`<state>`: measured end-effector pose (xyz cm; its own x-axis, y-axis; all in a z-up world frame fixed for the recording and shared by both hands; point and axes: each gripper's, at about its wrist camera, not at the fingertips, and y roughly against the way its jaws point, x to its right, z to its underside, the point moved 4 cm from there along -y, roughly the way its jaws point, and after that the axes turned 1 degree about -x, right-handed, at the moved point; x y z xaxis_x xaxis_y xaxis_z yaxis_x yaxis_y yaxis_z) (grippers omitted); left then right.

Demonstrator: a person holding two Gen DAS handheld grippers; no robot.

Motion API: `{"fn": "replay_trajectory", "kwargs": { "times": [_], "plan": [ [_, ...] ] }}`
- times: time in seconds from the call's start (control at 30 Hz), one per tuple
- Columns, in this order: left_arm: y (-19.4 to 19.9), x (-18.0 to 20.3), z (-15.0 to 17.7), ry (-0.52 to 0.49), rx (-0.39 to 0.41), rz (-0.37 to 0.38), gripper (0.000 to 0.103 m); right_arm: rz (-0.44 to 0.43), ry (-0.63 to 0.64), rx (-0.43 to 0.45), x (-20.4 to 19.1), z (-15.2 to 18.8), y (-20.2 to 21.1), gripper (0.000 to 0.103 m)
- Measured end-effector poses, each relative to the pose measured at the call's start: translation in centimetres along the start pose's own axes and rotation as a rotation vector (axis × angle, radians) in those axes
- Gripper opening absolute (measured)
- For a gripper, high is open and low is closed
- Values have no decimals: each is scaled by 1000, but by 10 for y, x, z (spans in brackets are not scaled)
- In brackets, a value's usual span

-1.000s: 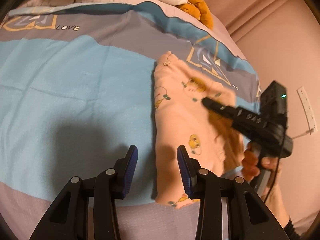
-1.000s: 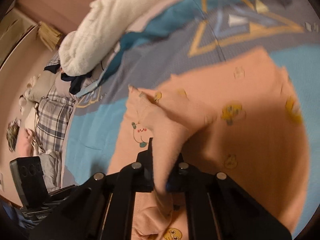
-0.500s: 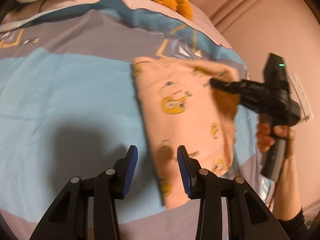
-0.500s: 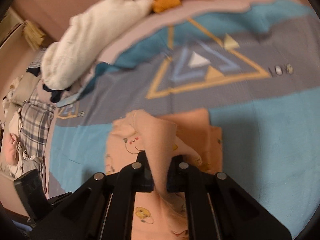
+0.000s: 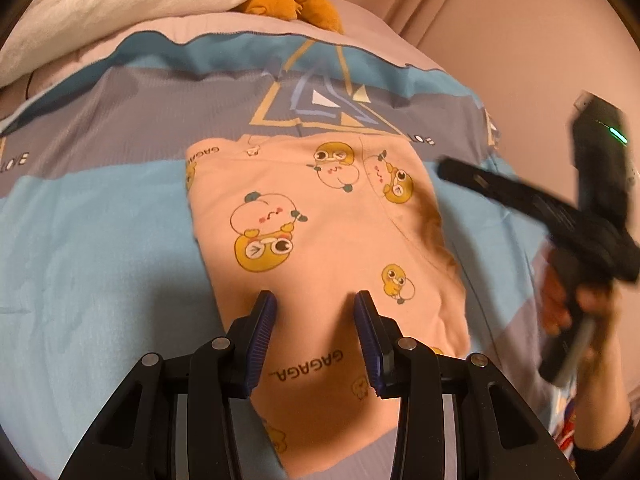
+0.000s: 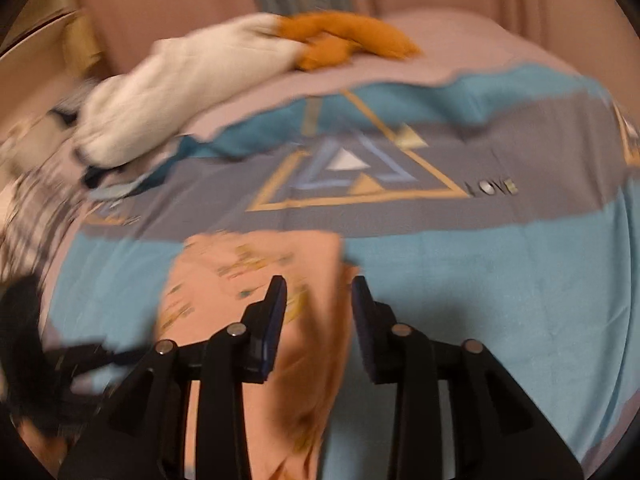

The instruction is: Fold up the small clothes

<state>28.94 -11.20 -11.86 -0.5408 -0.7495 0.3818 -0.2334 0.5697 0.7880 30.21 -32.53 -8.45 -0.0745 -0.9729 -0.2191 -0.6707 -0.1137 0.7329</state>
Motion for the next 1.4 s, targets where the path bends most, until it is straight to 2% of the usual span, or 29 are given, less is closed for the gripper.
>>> {"fn": "replay_trajectory", "kwargs": {
  "times": [0.1, 0.2, 0.3, 0.37, 0.53, 0.6, 0.77, 1.0, 1.07, 1.17, 1.27, 1.4],
  "plan": [
    [-5, 2, 0, -21, 3, -23, 38, -36, 100, 2, -19, 24, 12, 15],
    [-12, 1, 4, -34, -14, -48, 38, -44, 151, -53, -28, 52, 7, 14],
    [-12, 0, 9, -33, -15, -46, 38, 21, 184, -122, -26, 79, -6, 15],
    [-10, 1, 14, -48, -16, -55, 38, 22, 169, -129, -20, 92, -7, 15],
    [-7, 4, 21, -74, -4, -92, 38, 11, 137, -154, -13, 105, 2, 15],
    [-3, 6, 25, -78, 0, -109, 38, 21, 127, -170, -8, 112, 2, 18],
    [1, 10, 40, -105, -9, -162, 38, 17, 98, -168, -11, 117, 15, 18],
    [1, 13, 57, -118, -28, -214, 38, -43, 92, -71, -34, 103, 30, 18],
    [1, 13, 59, -109, -30, -218, 38, -42, 102, -100, -39, 106, 19, 18],
    [3, 12, 62, -92, -31, -214, 38, 25, 131, -173, -40, 120, 0, 18],
    [5, 11, 67, -82, -37, -209, 38, 42, 134, -182, -41, 126, 7, 18],
    [9, 8, 74, -50, -47, -190, 38, 22, 115, -203, -37, 128, 18, 19]
  ]
}}
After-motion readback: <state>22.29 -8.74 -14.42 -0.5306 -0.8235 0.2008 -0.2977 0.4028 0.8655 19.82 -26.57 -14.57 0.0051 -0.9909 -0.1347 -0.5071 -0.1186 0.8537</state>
